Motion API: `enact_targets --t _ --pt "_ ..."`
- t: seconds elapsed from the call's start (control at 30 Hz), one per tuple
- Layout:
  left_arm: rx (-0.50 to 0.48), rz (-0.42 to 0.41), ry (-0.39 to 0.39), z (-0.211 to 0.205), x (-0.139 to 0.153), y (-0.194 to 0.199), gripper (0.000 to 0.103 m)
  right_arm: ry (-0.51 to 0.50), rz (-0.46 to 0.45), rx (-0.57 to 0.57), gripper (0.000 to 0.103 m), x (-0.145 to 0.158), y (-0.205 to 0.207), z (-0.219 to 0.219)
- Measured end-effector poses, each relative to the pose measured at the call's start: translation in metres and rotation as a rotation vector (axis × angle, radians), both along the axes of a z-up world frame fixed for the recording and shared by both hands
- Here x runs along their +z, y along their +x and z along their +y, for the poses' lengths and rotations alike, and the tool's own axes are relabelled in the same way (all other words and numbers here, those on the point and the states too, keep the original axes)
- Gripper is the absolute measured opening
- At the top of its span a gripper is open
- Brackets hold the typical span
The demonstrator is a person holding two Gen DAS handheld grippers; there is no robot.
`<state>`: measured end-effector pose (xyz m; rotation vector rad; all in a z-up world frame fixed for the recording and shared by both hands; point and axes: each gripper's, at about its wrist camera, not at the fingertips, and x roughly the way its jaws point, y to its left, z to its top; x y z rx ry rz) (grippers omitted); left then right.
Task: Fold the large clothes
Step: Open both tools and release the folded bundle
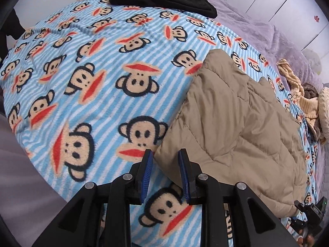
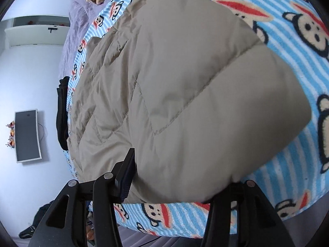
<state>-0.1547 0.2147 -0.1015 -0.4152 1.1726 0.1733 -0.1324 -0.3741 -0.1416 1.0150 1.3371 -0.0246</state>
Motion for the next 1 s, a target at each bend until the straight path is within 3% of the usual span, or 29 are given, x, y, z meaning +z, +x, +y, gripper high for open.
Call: enact_targets --t 0.1,0.27,0.33,0.87,0.97,1.0 --pt "-0.023 0.017 0.004 -0.001 -0.005 0.008 0.028 -0.055 0.006 0.009 0.053 0.01 -0.009 0.003" --pt "-0.075 0.163 0.063 -0.011 -0.044 0.02 0.028 -0.065 0.032 0.003 0.053 0.018 -0.034 0.004" --pt "-0.091 0.177 0.08 -0.013 -0.047 0.018 0.028 -0.063 0.04 0.009 0.053 0.021 -0.034 0.021" --pt "-0.333 0.106 0.134 -0.054 0.022 -0.008 0.028 -0.129 0.026 0.152 0.058 0.057 -0.055 0.095" --pt "-0.372 0.108 0.123 -0.062 0.025 -0.012 0.028 -0.151 0.008 0.184 0.065 0.066 -0.061 0.111" --pt "-0.379 0.109 0.122 -0.065 0.026 -0.015 0.044 -0.162 0.003 0.194 0.067 0.068 -0.063 0.116"
